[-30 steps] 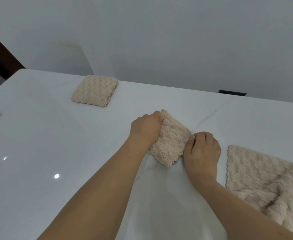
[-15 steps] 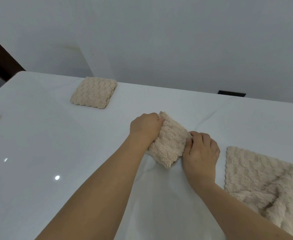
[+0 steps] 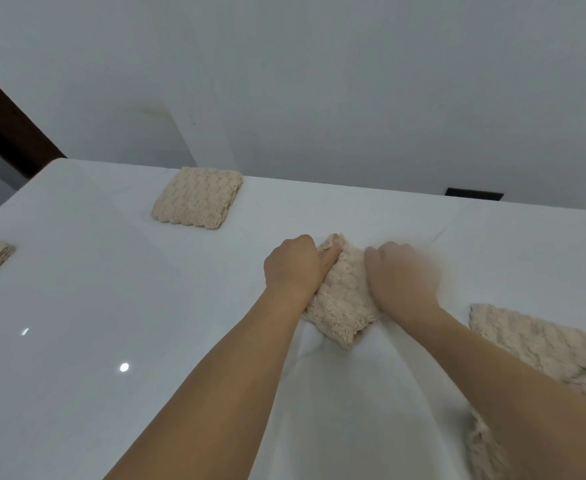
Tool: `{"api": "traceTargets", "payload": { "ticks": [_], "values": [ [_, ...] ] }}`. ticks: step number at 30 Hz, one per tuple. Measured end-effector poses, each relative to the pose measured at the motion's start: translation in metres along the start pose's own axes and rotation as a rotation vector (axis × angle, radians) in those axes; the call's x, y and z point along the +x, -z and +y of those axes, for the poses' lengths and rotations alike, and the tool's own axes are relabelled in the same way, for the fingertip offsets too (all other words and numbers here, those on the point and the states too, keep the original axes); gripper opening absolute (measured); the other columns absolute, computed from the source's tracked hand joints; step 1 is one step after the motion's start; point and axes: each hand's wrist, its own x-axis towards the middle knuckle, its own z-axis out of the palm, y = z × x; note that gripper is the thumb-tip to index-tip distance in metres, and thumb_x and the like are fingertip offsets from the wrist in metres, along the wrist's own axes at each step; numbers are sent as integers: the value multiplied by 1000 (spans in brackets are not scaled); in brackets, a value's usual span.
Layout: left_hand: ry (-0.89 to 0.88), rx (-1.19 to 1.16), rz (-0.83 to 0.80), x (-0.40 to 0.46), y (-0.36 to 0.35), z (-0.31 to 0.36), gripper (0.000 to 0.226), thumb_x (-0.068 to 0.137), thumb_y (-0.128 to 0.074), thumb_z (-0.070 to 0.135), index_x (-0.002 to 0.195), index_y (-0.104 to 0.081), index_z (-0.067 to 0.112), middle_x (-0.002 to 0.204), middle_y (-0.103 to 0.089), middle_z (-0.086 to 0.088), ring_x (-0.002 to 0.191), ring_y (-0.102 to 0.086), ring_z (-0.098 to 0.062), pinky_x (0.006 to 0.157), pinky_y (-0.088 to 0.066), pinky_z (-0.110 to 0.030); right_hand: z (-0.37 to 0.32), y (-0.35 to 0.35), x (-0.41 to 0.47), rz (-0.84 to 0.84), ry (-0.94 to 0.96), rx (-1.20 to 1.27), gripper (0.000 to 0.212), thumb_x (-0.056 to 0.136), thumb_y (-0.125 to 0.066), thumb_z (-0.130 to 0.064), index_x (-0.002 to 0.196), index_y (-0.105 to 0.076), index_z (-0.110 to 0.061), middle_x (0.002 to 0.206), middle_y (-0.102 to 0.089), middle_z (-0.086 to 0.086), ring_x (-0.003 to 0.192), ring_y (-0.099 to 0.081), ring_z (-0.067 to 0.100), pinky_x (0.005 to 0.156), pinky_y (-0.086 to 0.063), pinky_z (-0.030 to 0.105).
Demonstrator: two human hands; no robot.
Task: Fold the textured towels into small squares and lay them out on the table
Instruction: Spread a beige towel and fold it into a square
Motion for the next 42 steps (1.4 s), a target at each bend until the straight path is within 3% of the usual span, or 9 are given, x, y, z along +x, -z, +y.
{"api": "traceTargets", "payload": {
  "ticks": [5,10,14,21,25,28,33,38,42],
  "values": [
    [1,-16,31,3,-4,-3,51,92,-45,64,67,-42,20,68,-54,4,60,-49,-15,50,-28,-29,11,-16,8,124,269,-191,36,98,-35,-43,90,-56,-16,86,-56,2,80,-52,28,70,-30,36],
    [9,-53,34,7,-6,-5,51,88,-47,67,66,-42,21,68,-54,4,65,-54,-19,53,-33,-30,14,-21,8,122,254,-157,39,98,-29,-54,96,-54,-25,99,-48,-3,95,-43,24,86,-29,38],
    [21,-102,-23,9,-2,-8,49,90,-45,66,68,-42,22,67,-51,7,63,-51,-16,52,-31,-29,16,-21,10,122,279,-126,28,97,-37,-46,108,-55,-27,120,-47,-3,116,-39,21,101,-24,37],
    [209,-706,-466,8,36,-34,29,91,-60,40,82,-65,14,75,-65,2,68,-60,-15,65,-44,-26,15,-18,15,-44,291,-223,48,101,-17,-47,144,-35,-36,153,-28,-3,143,-17,16,117,-9,42],
    [74,-658,-654,-2,41,-57,28,89,-66,33,65,-57,22,70,-59,9,73,-54,-14,73,-38,-27,12,-16,13,-66,278,-245,51,100,-12,-48,146,-31,-38,155,-24,-4,144,-13,16,118,-6,42],
    [20,-483,-599,-7,37,-67,35,79,-57,58,64,-47,28,68,-48,13,74,-44,-16,78,-31,-35,12,-15,13,-71,272,-241,48,101,-16,-46,146,-31,-38,156,-23,-5,144,-12,16,118,-5,42],
    [21,-700,-600,-12,46,-70,22,100,-54,27,86,-62,12,83,-60,-2,79,-53,-16,77,-40,-29,13,-15,12,-73,270,-241,49,101,-17,-48,146,-32,-38,156,-23,-4,145,-13,17,118,-5,42],
    [8,-609,-480,-14,42,-71,39,83,-49,57,80,-58,19,78,-55,5,77,-49,-16,78,-37,-35,13,-16,13,-54,271,-236,47,101,-18,-47,145,-34,-38,155,-26,-4,144,-15,17,118,-6,42],
    [12,-599,-417,-21,39,-81,30,90,-42,52,76,-58,31,77,-57,9,87,-49,-19,81,-38,-35,13,-17,13,-41,269,-232,49,99,-17,-49,144,-35,-39,154,-28,-4,143,-17,18,118,-8,42]
  ]
}}
